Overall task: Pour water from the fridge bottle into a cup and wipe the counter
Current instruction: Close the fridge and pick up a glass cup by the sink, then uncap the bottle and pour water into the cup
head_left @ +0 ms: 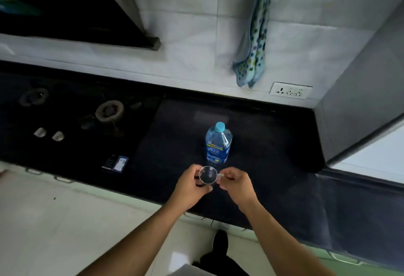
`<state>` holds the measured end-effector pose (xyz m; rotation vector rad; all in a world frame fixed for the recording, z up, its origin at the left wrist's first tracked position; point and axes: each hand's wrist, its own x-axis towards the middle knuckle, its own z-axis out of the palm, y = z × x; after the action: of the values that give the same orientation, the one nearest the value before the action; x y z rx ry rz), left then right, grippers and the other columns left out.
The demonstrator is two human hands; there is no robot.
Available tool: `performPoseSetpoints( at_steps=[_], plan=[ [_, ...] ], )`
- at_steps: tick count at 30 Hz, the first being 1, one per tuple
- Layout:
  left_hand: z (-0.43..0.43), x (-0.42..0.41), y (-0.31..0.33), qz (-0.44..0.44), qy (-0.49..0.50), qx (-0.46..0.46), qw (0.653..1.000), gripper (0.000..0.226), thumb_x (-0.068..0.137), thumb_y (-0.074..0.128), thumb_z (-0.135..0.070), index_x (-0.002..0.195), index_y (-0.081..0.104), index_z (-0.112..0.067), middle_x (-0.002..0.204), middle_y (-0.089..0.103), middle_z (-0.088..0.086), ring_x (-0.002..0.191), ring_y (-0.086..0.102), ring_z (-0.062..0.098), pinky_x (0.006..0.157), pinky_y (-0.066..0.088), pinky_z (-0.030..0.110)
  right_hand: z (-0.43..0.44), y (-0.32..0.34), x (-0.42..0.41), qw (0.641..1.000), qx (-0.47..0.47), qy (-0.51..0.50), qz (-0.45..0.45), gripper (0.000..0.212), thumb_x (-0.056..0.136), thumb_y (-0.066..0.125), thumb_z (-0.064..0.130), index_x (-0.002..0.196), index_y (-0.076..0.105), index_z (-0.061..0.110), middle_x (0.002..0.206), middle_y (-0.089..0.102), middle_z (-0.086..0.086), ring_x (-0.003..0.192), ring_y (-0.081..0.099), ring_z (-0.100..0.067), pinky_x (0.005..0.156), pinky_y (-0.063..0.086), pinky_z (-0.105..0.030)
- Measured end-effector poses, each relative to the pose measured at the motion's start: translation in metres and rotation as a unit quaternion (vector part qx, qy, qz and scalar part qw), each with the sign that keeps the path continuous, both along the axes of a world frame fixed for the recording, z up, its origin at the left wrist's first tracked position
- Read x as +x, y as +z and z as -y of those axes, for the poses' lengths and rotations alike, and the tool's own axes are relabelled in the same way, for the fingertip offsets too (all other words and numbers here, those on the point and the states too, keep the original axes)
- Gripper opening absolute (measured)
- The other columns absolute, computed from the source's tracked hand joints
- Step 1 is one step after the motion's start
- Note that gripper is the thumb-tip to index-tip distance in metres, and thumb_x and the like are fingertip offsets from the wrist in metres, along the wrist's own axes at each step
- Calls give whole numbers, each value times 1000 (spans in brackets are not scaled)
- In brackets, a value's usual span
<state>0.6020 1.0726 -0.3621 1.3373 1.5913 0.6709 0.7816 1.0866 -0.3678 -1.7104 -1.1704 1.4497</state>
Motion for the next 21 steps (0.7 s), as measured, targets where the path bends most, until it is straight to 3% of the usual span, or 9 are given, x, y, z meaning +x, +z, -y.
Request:
performPoseSetpoints(
  at_steps=[5,8,12,18,21],
  plan=[
    [-20,6,-26,-41,-20,-19,999,49,69,87,-14,107,58,-24,108,68,-7,95,68,2,82,54,16,-19,-27,6,999,-42,-1,7,14,80,77,14,76,73,27,79,74,-9,82,71,-31,83,59,-52],
    [-26,9,-42,-67,-33,-30,997,50,68,88,-18,108,58,-24,108,67,-9,98,65,0,81,51,11,-27,-42,8,998,-62,6,9,12,79,78,13,76,73,23,78,73,-11,73,68,-22,83,59,-51],
    [-30,12,-59,-90,-36,-34,995,49,67,88,-19,105,57,-24,107,67,-7,97,65,5,83,52,22,-34,-55,10,995,-102,9,14,10,79,78,8,77,73,17,74,72,-8,71,66,-17,82,59,-50],
    [-32,10,-68,-117,-46,-45,991,47,68,86,-22,103,56,-26,104,65,-8,99,61,11,81,46,24,-36,-66,4,991,-129,13,43,12,79,79,13,73,72,22,66,68,-3,65,62,-15,72,58,-42],
    [-33,4,-76,-130,-59,-42,989,49,65,87,-27,102,55,-29,102,64,-10,99,60,13,85,52,35,-36,-65,-1,990,-130,7,50,9,81,77,9,78,72,16,66,66,-3,64,60,-14,67,54,-37]
  ],
)
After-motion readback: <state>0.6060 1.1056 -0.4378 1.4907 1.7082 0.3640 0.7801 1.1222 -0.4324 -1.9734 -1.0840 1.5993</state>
